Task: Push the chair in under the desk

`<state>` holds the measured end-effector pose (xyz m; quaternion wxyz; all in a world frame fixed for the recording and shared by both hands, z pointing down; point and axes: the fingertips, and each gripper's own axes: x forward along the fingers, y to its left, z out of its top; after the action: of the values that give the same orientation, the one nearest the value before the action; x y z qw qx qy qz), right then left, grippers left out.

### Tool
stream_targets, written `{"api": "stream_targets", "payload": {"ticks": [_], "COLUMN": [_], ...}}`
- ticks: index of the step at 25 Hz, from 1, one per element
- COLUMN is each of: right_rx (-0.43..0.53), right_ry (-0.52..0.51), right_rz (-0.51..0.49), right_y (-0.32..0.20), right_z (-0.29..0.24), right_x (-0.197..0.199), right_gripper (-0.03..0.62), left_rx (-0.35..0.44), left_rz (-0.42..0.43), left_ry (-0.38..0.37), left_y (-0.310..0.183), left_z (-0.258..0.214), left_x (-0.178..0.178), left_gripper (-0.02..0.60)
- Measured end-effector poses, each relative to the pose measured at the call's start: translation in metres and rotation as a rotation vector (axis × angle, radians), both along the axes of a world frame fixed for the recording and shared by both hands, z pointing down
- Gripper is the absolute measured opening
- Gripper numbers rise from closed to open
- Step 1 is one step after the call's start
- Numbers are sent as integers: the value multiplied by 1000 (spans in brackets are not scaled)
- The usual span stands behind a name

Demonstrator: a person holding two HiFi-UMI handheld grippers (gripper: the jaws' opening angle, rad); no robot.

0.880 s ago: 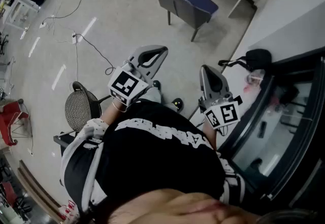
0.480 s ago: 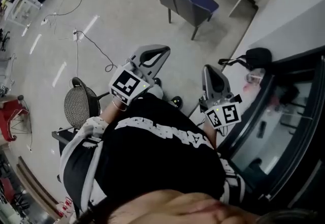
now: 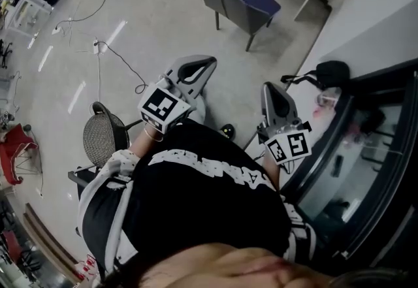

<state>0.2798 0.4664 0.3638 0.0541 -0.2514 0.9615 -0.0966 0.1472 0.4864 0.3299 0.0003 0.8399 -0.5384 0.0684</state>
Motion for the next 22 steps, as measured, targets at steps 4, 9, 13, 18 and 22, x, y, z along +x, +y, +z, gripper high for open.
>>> {"api": "stream_targets", "payload": {"ticks": [4,9,13,18,22], "right_rx": [5,12,6,-3,-10], "right_ry": [4,25,39,56,72], "right_rz": [15,15,27,35,30], "right_y": [-12,-25,-39,-60,-78], "right_z": [-3,-6,-7,-7,-5], "right_x": [-8,-28,-44,-69,-90], "right_gripper": [32,31,31,32,32], "left_rx": [2,1,-8,-33,-38], "left_rz": [9,27,45,24,17], "left_ry": [10,44,61,78,81], "left_y": [-13,-31,-49,-73,-91], "left_z": [1,4,9,14,18], "left_x": [-10,-25,-39,-69,-93], "left_gripper": [34,34,34,34,34]}}
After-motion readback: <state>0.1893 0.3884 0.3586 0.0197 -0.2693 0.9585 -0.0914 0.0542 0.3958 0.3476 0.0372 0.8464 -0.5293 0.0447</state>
